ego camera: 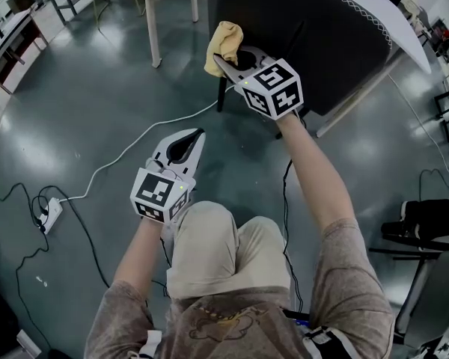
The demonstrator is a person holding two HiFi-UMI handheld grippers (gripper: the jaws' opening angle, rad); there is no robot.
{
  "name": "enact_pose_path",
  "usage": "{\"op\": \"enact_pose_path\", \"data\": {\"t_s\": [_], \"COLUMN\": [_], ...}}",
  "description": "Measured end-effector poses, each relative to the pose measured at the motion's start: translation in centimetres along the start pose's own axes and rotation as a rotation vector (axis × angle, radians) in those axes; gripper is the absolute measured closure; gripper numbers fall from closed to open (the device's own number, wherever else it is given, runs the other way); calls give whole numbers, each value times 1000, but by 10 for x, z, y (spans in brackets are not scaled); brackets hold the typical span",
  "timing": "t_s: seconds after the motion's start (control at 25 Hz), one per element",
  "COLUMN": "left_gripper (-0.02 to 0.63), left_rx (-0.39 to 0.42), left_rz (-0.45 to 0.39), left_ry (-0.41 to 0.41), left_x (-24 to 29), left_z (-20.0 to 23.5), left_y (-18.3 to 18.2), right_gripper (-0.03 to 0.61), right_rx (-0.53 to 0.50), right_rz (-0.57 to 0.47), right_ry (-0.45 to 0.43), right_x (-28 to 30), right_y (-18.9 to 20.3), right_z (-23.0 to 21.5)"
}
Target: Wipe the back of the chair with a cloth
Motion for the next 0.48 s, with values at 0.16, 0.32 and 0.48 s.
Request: {"op": "enact_pose_path", "data": {"t_s": [0.16, 0.32, 0.48], "left_gripper": [604, 604, 604], "left_rx": [-3, -9, -12], "left_rz": [-1, -6, -11], "left_ry": [13, 33, 53], "left_x": [1, 6, 12], "left_z": [-3, -10, -18], "left_y": [5, 5, 5], "right_gripper": [514, 514, 514], "right_rx": [13, 16, -16], "right_rz": [-36, -58, -47], "right_ry": [32, 61, 116], "right_x": [-37, -82, -127], "right_y": [9, 19, 32], "right_z": [-6, -19, -31]}}
Point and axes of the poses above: the fingertips, and each gripper's own axes: x forward along the fingers, z to its left, y out of its underside, the point moved 6 cm from there along -x, backward along the fingers, and after that the axes turned 14 degrees about y, right-handed, at the moved point
